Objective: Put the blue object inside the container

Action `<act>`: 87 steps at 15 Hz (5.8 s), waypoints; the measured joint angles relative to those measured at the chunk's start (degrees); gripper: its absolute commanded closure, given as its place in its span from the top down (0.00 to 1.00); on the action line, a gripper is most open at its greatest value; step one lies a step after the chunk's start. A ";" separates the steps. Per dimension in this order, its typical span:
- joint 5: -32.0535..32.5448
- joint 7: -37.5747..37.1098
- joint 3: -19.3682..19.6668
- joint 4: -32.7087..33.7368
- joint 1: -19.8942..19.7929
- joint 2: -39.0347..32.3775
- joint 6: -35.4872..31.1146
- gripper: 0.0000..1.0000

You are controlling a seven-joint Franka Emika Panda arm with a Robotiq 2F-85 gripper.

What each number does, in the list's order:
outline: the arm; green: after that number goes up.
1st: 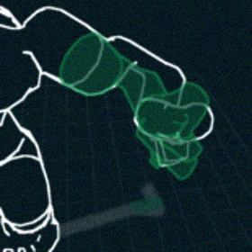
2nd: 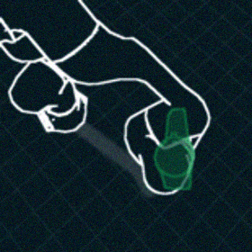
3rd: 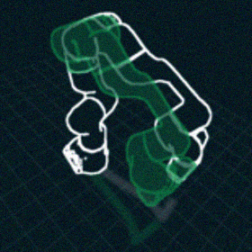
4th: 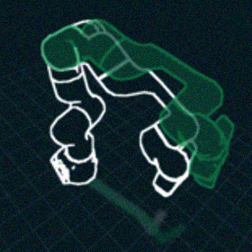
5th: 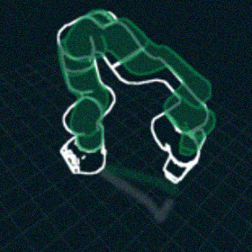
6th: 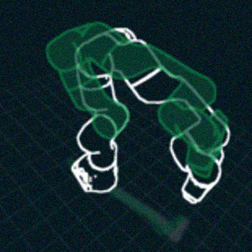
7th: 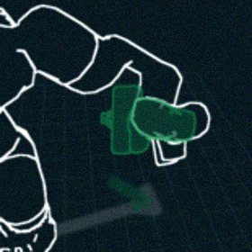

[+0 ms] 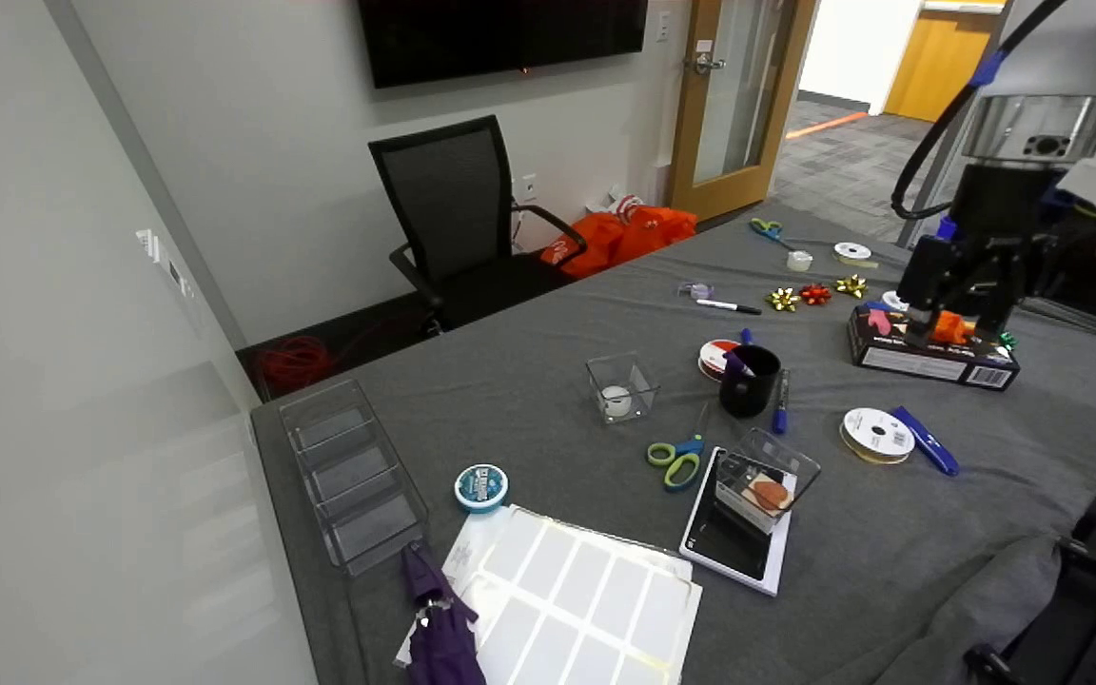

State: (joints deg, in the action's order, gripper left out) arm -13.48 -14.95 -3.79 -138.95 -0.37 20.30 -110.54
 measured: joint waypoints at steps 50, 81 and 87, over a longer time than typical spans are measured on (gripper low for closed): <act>13.05 -67.53 -1.22 52.29 23.28 -67.07 -39.75 1.00; 12.35 -61.57 -0.97 80.38 25.95 -83.05 -17.78 1.00; 11.79 -61.37 -1.09 89.79 25.93 -90.53 -16.46 1.00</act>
State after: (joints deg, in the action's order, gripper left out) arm -1.70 -76.33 -4.88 -49.16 25.56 -70.23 -127.00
